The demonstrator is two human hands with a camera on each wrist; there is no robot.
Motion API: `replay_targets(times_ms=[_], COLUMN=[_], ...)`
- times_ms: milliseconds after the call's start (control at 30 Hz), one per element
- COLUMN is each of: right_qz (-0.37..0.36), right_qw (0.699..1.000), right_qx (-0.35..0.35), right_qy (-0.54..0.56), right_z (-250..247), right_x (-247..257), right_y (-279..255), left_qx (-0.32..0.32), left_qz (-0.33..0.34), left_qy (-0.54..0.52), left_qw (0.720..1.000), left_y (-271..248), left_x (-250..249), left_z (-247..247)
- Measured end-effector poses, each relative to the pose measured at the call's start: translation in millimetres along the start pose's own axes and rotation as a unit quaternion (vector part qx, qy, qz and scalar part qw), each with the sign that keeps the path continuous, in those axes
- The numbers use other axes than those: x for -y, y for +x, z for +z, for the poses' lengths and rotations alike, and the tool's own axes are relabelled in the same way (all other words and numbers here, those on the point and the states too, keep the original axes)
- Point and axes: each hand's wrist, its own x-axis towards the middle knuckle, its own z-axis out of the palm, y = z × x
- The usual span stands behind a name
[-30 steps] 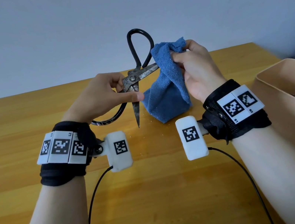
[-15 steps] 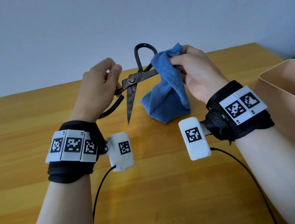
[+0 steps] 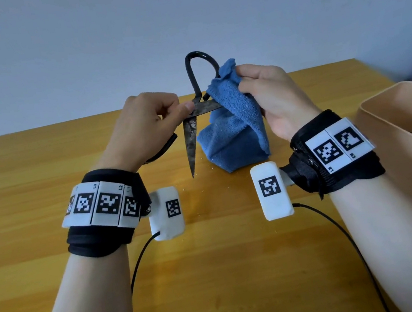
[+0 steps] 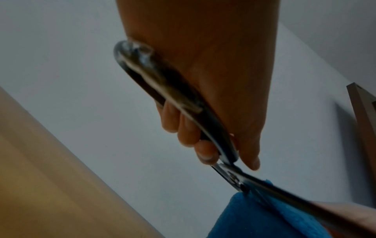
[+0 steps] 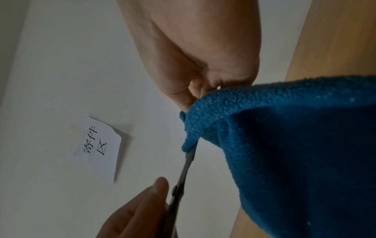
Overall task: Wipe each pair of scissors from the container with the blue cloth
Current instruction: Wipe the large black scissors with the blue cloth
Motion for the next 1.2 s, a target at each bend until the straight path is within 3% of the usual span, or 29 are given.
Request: replay_targets(times_ms=[400,600,700,800,933,1067,1200], right_qz=[-0.011,-0.003,0.015,0.018,-0.024,-0.047,-0.077], right_qw=[0.999,0.992,0.987,0.994,0.999,0.982,0.966], right_qx=[0.04,-0.088,-0.11,-0.065,-0.003,0.093,0.102], right_qy=[-0.001,0.09,0.114,0.085,-0.045,-0.16,-0.223], right_z=[4,1,0,3,8,10,12], right_x=[0,-5,-4,-2,-5,-8,-11], right_y=[2,8,9,6,2,-3,-4], left_qx=[0.025,0.008,0.0,-0.003,-0.003,0.002,0.017], left_qz=[-0.065,-0.066,-0.066,-0.068,-0.067,-0.055,-0.041], left_qy=[0.015,0.01,0.014,0.026,0.051,0.074,0.109], left_qw=[0.997,0.998,0.998,0.997,0.996,0.996,0.993], left_y=[3,1,0,1,2,3,3], left_x=[12,16,16,16,16,15,8], left_z=[2,-4,-7,-6,-5,-5,-4])
